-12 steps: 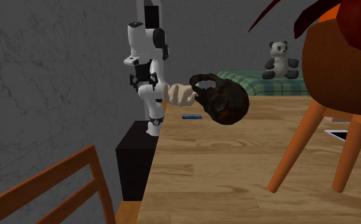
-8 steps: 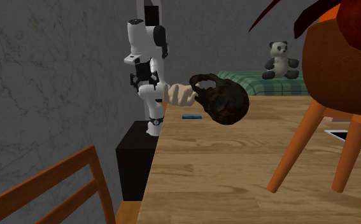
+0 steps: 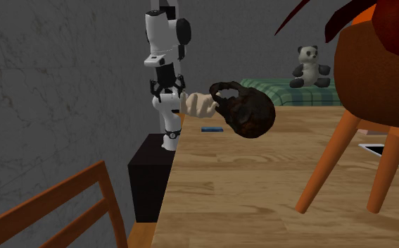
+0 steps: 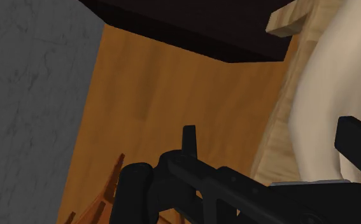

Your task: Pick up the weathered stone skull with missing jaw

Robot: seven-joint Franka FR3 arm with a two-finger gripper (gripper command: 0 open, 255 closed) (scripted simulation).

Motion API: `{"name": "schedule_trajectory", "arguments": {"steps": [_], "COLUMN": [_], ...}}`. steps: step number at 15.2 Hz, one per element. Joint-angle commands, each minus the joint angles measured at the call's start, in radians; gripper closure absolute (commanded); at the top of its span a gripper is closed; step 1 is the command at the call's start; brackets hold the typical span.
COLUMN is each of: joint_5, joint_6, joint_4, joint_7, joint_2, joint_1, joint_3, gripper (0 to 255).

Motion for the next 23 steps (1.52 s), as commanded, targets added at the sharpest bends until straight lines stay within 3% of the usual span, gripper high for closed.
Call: {"name": "schedule_trajectory", "arguments": {"steps": [1, 12, 20, 23], "joint_5": [0.019, 0.125, 0.188, 0.184], "joint_6": [-0.005, -0.098, -0.275, -0.217], "joint_4": [0.076, 0.555, 1.084, 0.99], "joint_7": [-0.032, -0.167, -0.214, -0.228], "joint_2": [0.065, 0.418, 0.737, 0.703], "joint_1": [0.018, 0.098, 0.135, 0.137], "joint_3": [0.001, 0.039, 0.089, 0.088], "gripper": [0, 0, 0, 0]}}
